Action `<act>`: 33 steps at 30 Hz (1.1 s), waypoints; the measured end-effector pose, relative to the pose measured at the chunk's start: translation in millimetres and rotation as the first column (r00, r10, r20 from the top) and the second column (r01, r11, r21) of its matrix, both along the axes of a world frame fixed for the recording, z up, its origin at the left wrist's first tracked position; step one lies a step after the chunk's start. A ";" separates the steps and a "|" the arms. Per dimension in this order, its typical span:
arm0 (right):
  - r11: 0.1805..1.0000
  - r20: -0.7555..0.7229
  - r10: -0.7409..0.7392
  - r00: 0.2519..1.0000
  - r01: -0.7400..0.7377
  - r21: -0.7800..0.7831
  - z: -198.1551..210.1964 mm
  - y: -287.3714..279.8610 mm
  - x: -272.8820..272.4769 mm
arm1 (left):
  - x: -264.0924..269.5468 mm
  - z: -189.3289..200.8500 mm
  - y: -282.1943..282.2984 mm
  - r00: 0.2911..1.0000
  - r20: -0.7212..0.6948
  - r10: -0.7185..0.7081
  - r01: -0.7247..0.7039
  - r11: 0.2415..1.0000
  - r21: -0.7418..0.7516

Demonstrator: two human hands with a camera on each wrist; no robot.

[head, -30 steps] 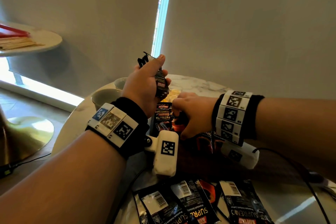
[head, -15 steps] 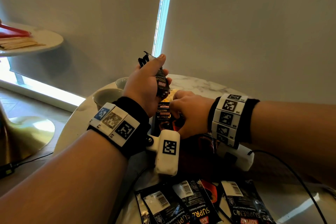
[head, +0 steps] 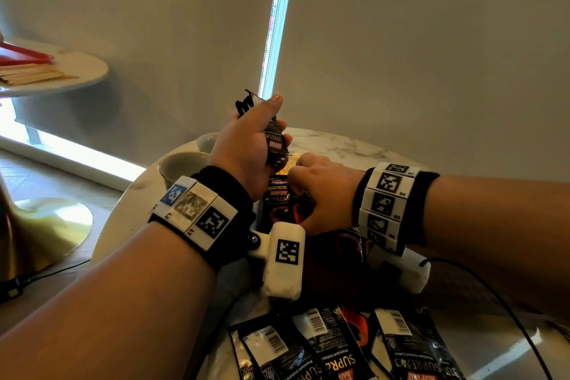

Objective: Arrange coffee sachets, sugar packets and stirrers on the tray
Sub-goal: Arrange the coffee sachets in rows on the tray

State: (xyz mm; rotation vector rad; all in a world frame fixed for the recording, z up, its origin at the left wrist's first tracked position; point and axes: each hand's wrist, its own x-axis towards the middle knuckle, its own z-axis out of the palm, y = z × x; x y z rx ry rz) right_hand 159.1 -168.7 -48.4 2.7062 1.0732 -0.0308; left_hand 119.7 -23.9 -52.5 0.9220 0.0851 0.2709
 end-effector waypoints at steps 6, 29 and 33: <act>0.996 -0.023 -0.003 1.000 0.005 0.094 13.8 -5.9 1.2 | -1.7 2.2 -0.1 0.996 -0.018 -0.093 0.091 0.992 -0.086; 0.696 0.225 0.087 0.971 -0.220 0.683 39.4 -26.2 -5.4 | 3.7 -3.2 -5.7 0.990 -0.052 -0.130 0.129 0.991 -0.028; 0.617 0.192 -0.021 0.981 -0.138 0.775 47.7 -30.7 2.7 | 5.9 -5.6 -4.5 0.994 -0.062 -0.087 0.089 0.996 0.022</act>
